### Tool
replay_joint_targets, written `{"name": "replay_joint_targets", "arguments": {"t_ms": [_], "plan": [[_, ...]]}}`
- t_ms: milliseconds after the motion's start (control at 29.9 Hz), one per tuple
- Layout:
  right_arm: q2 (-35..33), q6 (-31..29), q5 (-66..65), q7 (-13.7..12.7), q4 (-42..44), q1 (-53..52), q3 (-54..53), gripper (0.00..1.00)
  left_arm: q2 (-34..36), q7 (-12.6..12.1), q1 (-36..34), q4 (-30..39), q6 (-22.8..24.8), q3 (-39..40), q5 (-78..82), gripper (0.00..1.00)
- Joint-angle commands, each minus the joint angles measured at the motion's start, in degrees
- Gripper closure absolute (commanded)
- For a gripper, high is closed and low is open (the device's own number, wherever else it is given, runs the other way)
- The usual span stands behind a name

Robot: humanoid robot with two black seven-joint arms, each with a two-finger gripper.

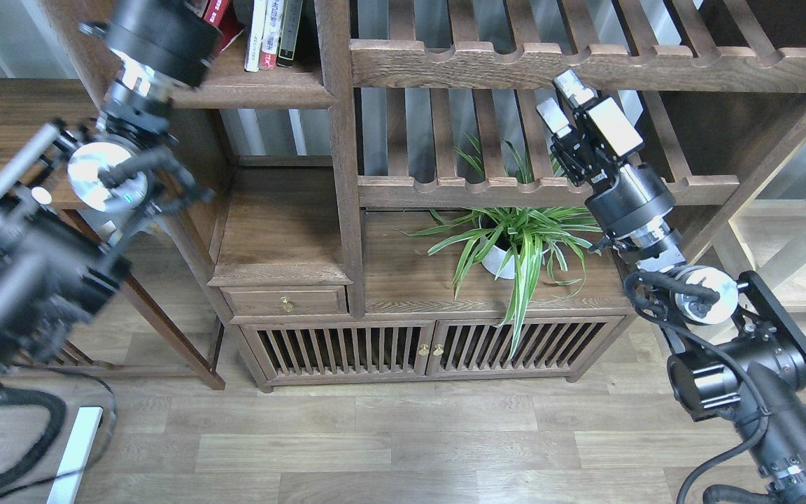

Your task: Organize books on shelf

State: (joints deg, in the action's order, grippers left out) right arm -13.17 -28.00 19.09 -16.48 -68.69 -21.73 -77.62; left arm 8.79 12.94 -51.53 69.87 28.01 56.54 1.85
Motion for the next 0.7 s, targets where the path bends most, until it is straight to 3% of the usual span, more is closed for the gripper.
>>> {"name": "replay_joint_targets", "arguments": {"t_ms": [0,401,669], "plan": [[0.25,0.00,-0.10,0.05,-2.06,-0.24,-1.21,0.18,-3.33,-0.81,2.74,3.87,-0.01,-0.90,0.78,0.02],[0.51,0.00,-2.38,0.13,-5.93,-2.00,-2.97,0.19,-4.57,-0.90,10.48,4.66,-0.01,-8.11,5.71,0.01],[6.40,0.49,-8.00,0.13,-6.89,-4.99,-2.88,0.19,-5.89,-0.90,11.98,4.58,-0.01,-8.55,5.79,0.01]]}}
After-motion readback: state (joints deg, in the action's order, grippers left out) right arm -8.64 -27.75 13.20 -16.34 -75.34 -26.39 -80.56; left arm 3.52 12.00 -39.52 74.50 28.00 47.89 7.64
